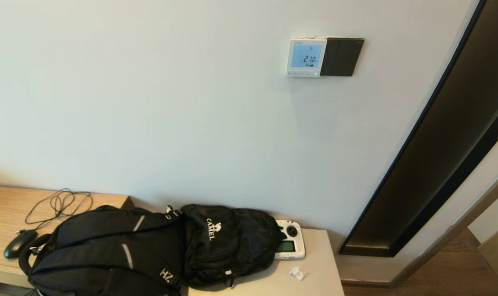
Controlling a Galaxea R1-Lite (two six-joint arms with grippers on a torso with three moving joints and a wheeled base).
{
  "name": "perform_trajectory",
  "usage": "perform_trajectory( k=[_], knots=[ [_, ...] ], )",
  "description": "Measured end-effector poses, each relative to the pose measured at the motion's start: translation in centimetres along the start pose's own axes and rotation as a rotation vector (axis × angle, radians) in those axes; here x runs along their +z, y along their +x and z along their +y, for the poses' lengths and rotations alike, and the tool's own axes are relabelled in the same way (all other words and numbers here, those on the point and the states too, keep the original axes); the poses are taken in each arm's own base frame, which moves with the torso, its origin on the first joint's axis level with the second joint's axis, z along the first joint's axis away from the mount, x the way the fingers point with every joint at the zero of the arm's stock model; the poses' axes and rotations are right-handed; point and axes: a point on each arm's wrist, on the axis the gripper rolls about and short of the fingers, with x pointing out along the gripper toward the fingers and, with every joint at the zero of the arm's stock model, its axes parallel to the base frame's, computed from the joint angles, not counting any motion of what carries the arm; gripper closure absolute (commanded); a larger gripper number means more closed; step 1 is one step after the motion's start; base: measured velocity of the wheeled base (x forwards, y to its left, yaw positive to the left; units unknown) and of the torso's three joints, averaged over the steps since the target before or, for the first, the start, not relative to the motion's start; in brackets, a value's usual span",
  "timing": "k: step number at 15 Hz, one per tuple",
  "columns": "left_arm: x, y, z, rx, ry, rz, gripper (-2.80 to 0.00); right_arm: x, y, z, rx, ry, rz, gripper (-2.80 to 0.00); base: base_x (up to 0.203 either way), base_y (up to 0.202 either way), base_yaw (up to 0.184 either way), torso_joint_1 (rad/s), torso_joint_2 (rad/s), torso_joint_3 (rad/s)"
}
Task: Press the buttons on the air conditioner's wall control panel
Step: Turn off the central air conditioner
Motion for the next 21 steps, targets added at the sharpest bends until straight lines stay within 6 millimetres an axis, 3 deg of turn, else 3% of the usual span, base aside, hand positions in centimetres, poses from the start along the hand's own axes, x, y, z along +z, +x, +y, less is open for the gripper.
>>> perform_trajectory(
  k=[21],
  knots=[
    [0.0, 0.0, 0.0, 0.0, 0.0, 0.0, 0.0, 0.0, 0.0, 0.0, 0.0, 0.0, 0.001, 0.0, 0.0, 0.0, 0.0, 0.0, 0.0, 0.0]
  ],
)
